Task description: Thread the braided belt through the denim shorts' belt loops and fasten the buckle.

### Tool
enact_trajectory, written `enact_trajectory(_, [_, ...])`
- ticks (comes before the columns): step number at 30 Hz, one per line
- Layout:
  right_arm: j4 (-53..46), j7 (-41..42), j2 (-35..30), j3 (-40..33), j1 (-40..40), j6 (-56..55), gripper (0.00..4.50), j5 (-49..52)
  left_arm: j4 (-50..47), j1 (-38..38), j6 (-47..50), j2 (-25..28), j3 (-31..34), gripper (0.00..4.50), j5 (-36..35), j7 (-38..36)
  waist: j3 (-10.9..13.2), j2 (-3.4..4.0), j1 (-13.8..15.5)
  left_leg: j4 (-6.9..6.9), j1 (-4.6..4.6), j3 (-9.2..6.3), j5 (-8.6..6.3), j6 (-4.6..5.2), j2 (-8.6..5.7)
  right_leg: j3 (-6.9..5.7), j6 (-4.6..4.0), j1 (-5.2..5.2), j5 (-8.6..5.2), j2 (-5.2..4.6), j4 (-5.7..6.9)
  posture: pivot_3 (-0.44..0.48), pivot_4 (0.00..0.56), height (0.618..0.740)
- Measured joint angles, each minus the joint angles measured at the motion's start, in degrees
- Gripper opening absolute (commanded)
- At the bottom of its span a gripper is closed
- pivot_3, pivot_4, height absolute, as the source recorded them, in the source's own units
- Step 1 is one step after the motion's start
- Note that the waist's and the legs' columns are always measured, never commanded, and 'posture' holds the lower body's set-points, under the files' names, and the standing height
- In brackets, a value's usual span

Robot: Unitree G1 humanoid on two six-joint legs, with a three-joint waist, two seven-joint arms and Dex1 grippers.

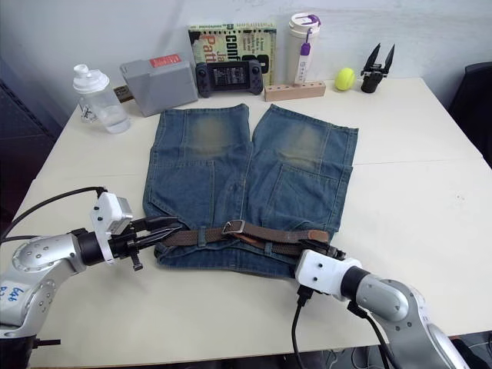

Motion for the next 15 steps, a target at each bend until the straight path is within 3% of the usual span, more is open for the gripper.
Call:
enact_trajectory(14, [2.2,-2.0,-0.1,0.2,-1.5,1.1,2.76,-3.5,0.0,-0.7,0.0,-0.2,-0.1,1.18,0.0,0.0,0.0,-0.02,0.3,0.02,0.02,0.00,0.00,0.00,-0.01,0.00,0.00,0.04,0.00,0.00,0.00,0.000,0.150,0.726])
enact_trajectory(15, [2.5,-2.1,-0.1,0.3,-1.9,1.3,2.53,-3.8,0.0,-0.6,0.0,-0.2,-0.1,1.18,0.0,0.0,0.0,-0.03,0.3,0.03,0.02,0.00,0.00,0.00,-0.01,0.00,0.00,0.05,0.00,0.00,-0.01,0.000,0.150,0.726])
